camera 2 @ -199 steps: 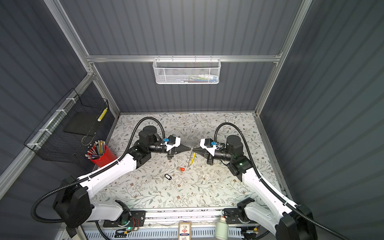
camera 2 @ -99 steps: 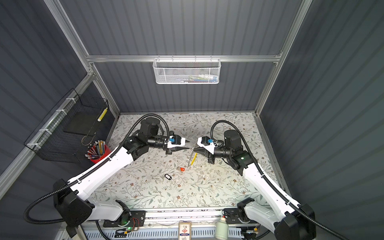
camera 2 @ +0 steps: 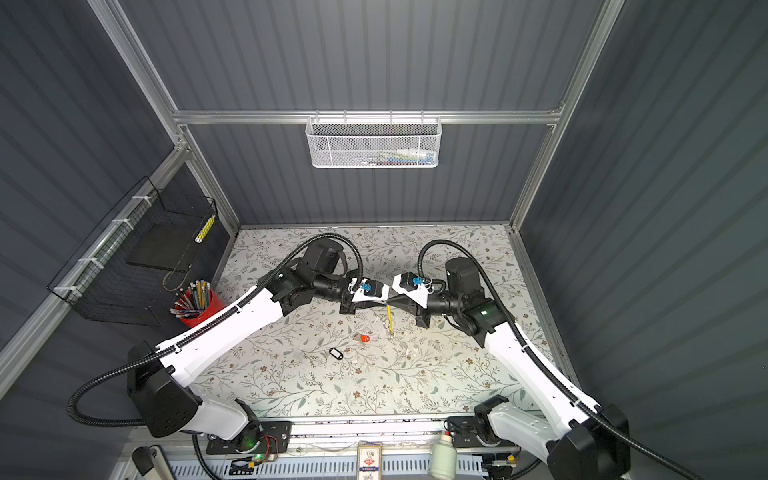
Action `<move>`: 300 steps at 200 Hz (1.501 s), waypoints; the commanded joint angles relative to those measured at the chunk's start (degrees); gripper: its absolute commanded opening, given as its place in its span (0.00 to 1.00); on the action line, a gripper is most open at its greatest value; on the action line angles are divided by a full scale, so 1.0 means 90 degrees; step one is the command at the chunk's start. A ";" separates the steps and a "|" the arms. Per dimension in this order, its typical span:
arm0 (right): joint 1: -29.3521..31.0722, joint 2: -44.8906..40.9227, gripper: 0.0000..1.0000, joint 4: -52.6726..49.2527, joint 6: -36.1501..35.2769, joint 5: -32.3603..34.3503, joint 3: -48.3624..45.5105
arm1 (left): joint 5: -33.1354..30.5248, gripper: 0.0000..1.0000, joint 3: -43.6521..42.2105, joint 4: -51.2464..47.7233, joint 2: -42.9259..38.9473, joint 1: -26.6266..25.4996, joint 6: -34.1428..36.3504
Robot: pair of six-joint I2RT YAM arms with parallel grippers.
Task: Put the keys on the keyring
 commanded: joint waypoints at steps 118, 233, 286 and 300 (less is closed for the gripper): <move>0.0034 -0.0100 0.12 0.0010 -0.0105 0.0163 0.0036 | 0.0184 0.00 0.0434 -0.0282 0.0209 -0.0069 -0.0253; -0.0203 -0.0811 0.21 0.1995 0.0735 0.0031 -0.1432 | 0.2037 0.00 -0.1166 0.3081 -0.0358 0.0409 -0.2460; -0.0197 -0.1102 0.19 0.2771 0.1202 0.0007 -0.1729 | 0.2319 0.00 -0.1476 0.3814 -0.0422 0.0450 -0.2937; -0.0200 -0.1138 0.19 0.2865 0.1272 0.0000 -0.1752 | 0.2385 0.00 -0.1503 0.3915 -0.0418 0.0459 -0.2976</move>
